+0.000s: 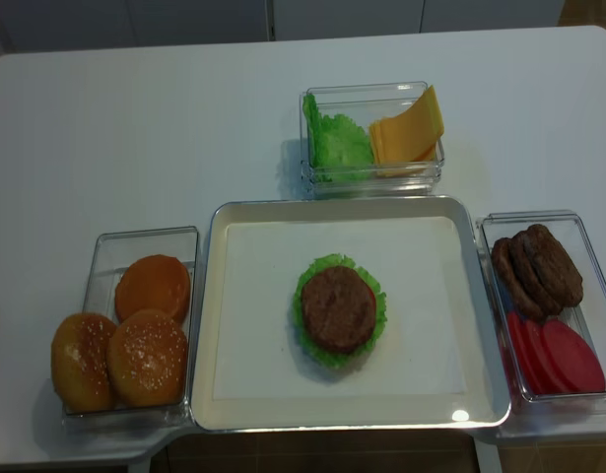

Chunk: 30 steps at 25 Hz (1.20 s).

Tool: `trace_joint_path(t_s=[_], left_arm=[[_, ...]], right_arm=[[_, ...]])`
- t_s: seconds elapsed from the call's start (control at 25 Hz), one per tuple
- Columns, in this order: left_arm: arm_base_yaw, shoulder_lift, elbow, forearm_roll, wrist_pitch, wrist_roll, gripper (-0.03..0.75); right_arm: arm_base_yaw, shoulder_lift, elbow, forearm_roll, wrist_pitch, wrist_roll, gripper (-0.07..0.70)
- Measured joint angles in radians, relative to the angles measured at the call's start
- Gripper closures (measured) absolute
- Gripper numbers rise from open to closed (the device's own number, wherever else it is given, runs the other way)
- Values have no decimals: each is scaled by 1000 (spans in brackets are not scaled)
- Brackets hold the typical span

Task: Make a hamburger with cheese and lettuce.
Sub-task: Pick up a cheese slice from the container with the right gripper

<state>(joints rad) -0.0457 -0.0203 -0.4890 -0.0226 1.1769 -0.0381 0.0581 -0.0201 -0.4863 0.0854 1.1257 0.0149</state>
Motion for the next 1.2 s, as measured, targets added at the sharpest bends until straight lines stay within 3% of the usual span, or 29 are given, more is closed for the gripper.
trace_joint_path(t_s=[0.56,1.2], left_arm=[[0,0,0,0,0,0,328],[0,0,0,0,0,0,328]], right_arm=[[0,0,0,-2,0,0,502],[0,0,0,-2,0,4,507]])
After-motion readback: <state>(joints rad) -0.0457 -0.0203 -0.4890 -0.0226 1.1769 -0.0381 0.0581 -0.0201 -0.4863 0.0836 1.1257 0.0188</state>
